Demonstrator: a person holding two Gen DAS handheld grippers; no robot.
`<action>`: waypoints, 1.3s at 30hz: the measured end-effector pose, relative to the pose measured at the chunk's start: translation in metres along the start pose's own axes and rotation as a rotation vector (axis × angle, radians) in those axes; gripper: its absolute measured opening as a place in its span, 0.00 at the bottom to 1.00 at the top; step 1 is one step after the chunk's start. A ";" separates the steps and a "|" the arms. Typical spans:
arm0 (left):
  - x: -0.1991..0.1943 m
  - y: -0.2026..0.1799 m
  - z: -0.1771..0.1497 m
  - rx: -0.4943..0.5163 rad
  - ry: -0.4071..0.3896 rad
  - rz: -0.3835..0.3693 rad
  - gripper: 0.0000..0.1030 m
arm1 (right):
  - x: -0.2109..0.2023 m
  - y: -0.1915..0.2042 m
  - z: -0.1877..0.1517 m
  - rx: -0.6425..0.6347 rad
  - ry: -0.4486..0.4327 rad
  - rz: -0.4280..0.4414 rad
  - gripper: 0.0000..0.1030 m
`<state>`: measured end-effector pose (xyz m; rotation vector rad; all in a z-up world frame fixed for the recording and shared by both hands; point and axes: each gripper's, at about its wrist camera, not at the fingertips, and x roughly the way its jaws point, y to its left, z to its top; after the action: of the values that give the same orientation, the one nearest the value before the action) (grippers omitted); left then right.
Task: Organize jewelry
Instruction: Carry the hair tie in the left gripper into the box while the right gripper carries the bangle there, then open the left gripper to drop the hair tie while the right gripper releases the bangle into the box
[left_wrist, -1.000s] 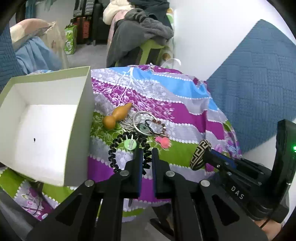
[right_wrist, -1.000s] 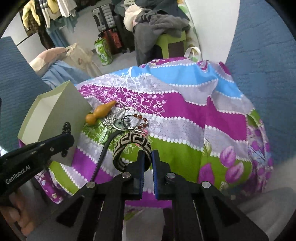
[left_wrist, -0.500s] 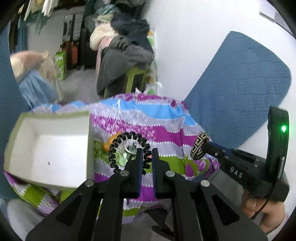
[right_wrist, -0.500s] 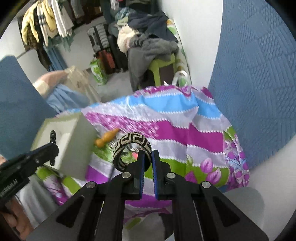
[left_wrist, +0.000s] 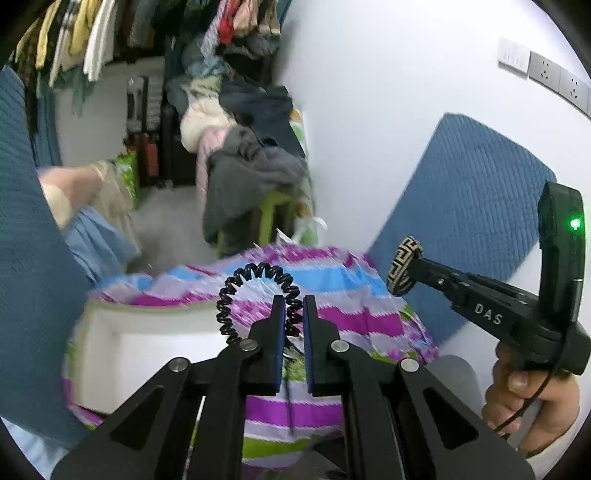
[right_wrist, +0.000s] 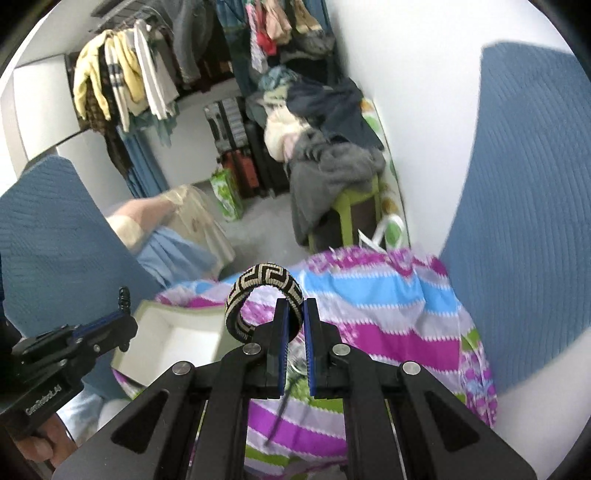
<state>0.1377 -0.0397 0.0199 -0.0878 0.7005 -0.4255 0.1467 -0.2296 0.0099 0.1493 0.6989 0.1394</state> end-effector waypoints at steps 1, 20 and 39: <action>-0.003 0.005 0.003 0.002 -0.008 0.009 0.08 | 0.000 0.007 0.003 -0.009 -0.006 0.006 0.05; 0.018 0.149 -0.030 -0.092 0.077 0.142 0.08 | 0.104 0.120 -0.029 -0.119 0.148 0.091 0.05; 0.080 0.195 -0.095 -0.180 0.293 0.125 0.09 | 0.194 0.136 -0.094 -0.131 0.391 0.131 0.11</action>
<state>0.1995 0.1114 -0.1440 -0.1527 1.0274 -0.2559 0.2217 -0.0535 -0.1583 0.0417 1.0673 0.3454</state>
